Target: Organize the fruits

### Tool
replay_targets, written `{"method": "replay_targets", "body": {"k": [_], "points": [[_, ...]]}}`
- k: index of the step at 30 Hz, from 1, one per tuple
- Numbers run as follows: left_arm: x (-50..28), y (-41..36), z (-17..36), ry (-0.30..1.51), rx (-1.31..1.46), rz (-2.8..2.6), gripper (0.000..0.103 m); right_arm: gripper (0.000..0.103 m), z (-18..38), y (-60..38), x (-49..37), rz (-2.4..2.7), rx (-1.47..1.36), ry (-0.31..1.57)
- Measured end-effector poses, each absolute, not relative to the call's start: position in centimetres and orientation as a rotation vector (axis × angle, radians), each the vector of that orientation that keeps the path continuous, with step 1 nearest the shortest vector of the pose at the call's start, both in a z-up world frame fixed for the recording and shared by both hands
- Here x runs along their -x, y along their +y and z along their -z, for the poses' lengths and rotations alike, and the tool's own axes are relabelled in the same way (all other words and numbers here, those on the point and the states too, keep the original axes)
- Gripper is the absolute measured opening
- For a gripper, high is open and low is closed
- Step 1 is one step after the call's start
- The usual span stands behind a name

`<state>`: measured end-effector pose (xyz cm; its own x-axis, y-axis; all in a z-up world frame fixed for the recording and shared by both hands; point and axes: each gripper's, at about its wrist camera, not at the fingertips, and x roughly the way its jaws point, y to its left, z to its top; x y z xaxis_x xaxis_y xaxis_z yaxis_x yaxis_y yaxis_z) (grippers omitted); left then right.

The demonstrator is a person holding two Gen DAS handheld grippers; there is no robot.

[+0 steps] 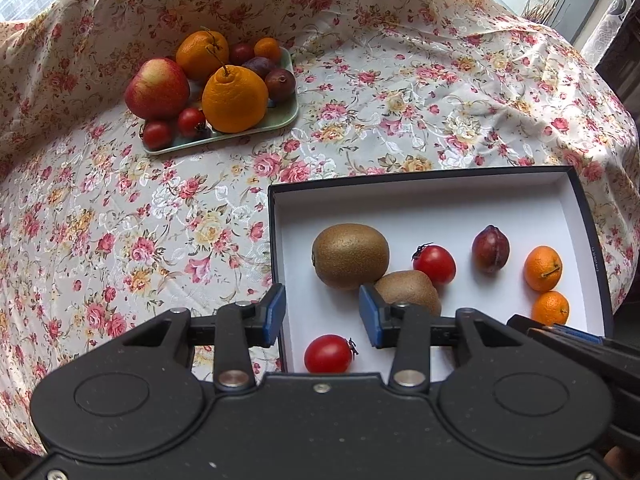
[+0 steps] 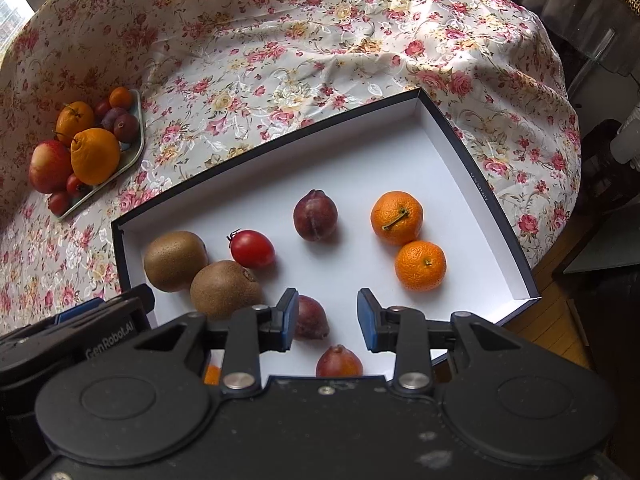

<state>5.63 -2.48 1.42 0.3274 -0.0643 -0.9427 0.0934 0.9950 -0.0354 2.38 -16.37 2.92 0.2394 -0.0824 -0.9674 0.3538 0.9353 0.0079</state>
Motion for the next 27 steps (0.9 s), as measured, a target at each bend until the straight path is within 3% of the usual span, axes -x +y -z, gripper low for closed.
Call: {"method": "replay_targets", "body": {"k": [27], "points": [[-5.4,-1.8,-0.7,1.315,-0.016,0.122,0.05,0.035,-2.2,-14.9,-3.2,0.297,-0.165,1.353]]}}
